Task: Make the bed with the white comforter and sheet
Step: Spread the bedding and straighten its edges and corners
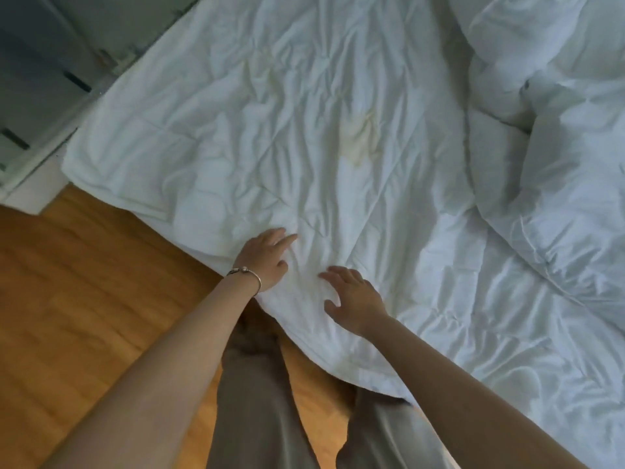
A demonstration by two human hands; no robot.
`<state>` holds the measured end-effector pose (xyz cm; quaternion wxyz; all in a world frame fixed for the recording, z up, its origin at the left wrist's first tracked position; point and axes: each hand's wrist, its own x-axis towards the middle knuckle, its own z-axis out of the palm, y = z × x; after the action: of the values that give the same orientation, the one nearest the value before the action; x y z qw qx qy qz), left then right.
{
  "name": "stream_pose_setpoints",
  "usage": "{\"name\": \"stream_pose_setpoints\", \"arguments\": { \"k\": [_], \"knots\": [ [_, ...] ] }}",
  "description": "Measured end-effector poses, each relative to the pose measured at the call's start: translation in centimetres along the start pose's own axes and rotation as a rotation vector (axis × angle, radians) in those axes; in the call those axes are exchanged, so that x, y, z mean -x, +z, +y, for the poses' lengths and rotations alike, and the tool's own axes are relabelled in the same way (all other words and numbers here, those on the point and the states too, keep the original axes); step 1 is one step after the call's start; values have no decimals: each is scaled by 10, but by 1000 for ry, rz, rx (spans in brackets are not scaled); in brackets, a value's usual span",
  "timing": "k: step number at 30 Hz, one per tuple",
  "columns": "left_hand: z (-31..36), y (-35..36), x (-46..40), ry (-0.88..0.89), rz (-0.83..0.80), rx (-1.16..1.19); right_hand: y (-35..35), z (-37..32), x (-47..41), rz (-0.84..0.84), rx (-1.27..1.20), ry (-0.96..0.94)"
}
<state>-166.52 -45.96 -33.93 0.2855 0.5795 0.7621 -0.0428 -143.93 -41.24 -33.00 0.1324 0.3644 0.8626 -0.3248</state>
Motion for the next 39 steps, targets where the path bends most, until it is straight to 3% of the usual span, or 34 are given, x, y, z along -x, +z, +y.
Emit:
{"name": "stream_pose_setpoints", "arguments": {
  "k": [3, 6, 9, 11, 13, 15, 19, 22, 26, 28, 31, 34, 39],
  "knots": [
    [-85, -31, -13, -45, -112, -88, 8, -59, -62, -44, -16, 134],
    [-162, -68, -20, -18, -176, -152, 17, -111, -118, 39, 46, 220],
    [-217, -89, -28, 145, -75, -300, 18, -161, -165, 49, -50, 162],
    [-243, -104, -36, 216, 117, -259, 17, -190, -192, 6, -40, 86],
    [-265, -121, -48, 126, 307, -138, 14, -214, -219, -42, -25, 39],
    [-290, -140, -64, -78, 337, 14, 12, -236, -246, -41, -31, 49],
    [-353, -164, -88, -488, 133, 156, 13, -271, -285, 132, 67, 105],
    [-399, -175, -103, -572, -62, 272, 24, -283, -308, 281, 256, 7],
    [-436, -184, -118, -452, -144, 177, 28, -291, -324, 258, 408, 10],
    [-451, -186, -125, -364, -46, 153, 19, -303, -334, 185, 382, 94],
    [-461, -197, -133, -204, 106, 168, 1, -315, -354, -5, 144, 288],
    [-481, -214, -129, -85, 52, 126, -6, -334, -354, -46, -130, 469],
    [-540, -234, -93, -103, -130, -10, 43, -401, -340, -47, -337, 528]
  ]
}}
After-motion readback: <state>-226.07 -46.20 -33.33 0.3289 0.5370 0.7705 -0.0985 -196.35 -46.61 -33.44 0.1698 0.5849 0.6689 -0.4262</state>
